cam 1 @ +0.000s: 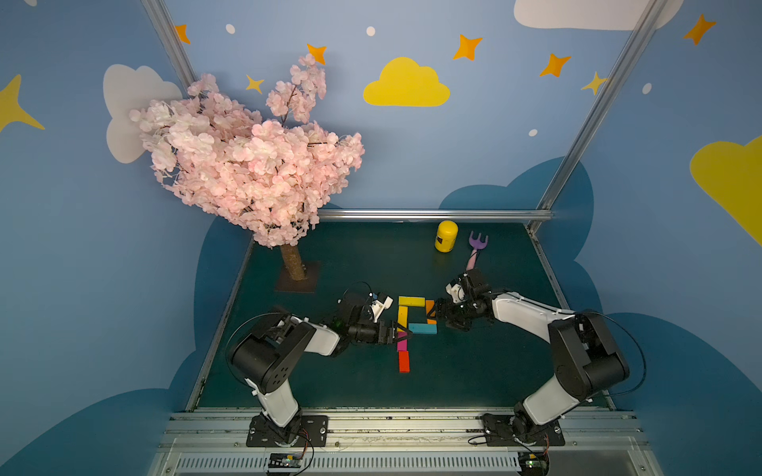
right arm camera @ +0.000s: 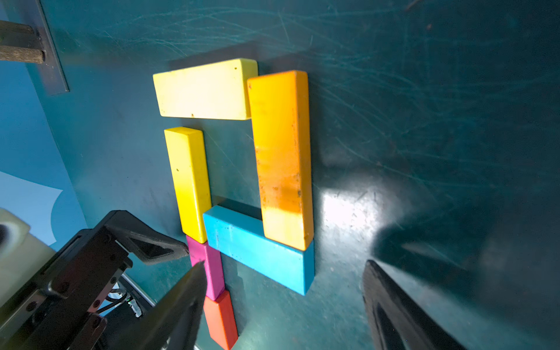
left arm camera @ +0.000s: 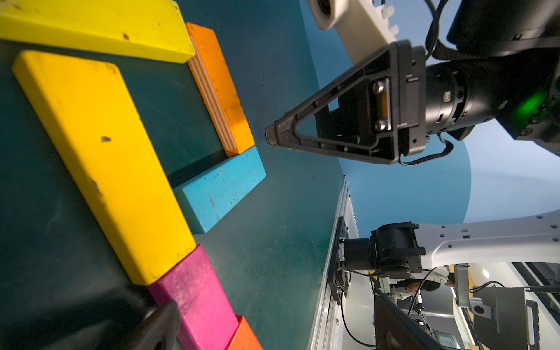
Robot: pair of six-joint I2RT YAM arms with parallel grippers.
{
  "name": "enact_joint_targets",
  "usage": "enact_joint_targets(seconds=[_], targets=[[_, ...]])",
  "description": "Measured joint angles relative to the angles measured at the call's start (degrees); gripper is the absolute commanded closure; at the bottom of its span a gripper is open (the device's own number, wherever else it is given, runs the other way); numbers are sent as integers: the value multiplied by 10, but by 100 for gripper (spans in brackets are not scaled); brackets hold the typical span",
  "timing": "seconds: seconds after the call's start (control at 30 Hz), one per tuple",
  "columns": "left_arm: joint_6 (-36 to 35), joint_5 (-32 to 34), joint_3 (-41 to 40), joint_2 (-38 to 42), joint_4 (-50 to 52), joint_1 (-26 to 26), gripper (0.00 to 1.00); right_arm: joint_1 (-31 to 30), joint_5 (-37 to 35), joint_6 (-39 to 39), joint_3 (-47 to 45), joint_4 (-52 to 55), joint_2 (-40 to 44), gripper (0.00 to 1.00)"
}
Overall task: Assemble the letter p with building blocks
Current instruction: Adjust the building block at the center of the board.
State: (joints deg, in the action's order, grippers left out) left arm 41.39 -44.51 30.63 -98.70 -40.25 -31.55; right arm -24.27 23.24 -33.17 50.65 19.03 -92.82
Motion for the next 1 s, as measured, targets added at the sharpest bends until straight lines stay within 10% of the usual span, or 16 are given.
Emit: enact_joint_targets(seconds=[1.0], targets=[[-19, 13, 27, -26, 19, 32, 0, -11, 4, -9, -4, -10, -2, 19]])
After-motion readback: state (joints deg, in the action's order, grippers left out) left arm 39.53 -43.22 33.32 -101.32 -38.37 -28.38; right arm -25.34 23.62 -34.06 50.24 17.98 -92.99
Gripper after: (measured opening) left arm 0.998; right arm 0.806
